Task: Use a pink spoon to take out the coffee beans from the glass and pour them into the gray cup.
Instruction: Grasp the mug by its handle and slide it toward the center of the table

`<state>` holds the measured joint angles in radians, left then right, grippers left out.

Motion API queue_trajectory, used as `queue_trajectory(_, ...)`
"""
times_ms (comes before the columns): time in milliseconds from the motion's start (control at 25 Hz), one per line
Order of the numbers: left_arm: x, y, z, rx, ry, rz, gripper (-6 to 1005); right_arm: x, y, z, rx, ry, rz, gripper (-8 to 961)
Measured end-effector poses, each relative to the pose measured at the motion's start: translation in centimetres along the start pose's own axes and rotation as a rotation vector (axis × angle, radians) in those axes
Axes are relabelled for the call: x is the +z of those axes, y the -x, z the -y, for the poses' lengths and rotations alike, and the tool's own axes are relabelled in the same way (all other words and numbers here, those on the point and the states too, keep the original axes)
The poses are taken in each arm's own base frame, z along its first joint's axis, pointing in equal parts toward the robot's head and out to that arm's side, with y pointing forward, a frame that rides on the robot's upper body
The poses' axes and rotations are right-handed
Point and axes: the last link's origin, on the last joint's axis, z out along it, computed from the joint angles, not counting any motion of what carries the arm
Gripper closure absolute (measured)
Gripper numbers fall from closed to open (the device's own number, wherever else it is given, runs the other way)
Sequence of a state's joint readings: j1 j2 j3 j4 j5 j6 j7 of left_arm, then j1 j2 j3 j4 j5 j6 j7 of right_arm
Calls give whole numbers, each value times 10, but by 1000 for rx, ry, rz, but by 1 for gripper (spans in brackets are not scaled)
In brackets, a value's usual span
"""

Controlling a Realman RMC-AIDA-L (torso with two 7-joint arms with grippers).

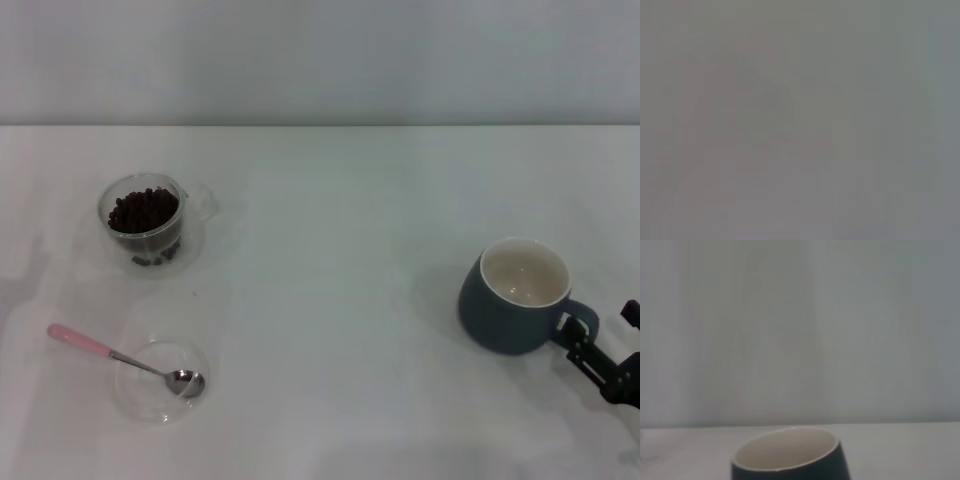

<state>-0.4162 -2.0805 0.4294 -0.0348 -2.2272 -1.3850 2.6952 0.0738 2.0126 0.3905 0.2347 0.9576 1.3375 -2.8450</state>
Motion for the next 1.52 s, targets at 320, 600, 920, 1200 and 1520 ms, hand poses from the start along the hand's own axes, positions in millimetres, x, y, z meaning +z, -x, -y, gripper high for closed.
queue_trajectory(320, 2, -3, 2, 12, 2, -11, 108, 12, 1, 5, -1, -25, -17, 96)
queue_trajectory(600, 4, -6, 4, 22, 2, -21, 107, 20, 2, 9, 1, -42, -20, 98)
queue_trajectory(920, 3, -8, 7, 32, -1, -26, 107, 34, 9, 17, -5, -72, -12, 100)
queue_trajectory(1200, -2, -6, 9, 30, -12, -20, 107, 44, 11, 21, -27, -72, -28, 101)
queue_trajectory(1520, -6, -4, 9, 20, -18, -14, 108, 51, 8, 24, -42, -76, -67, 103)
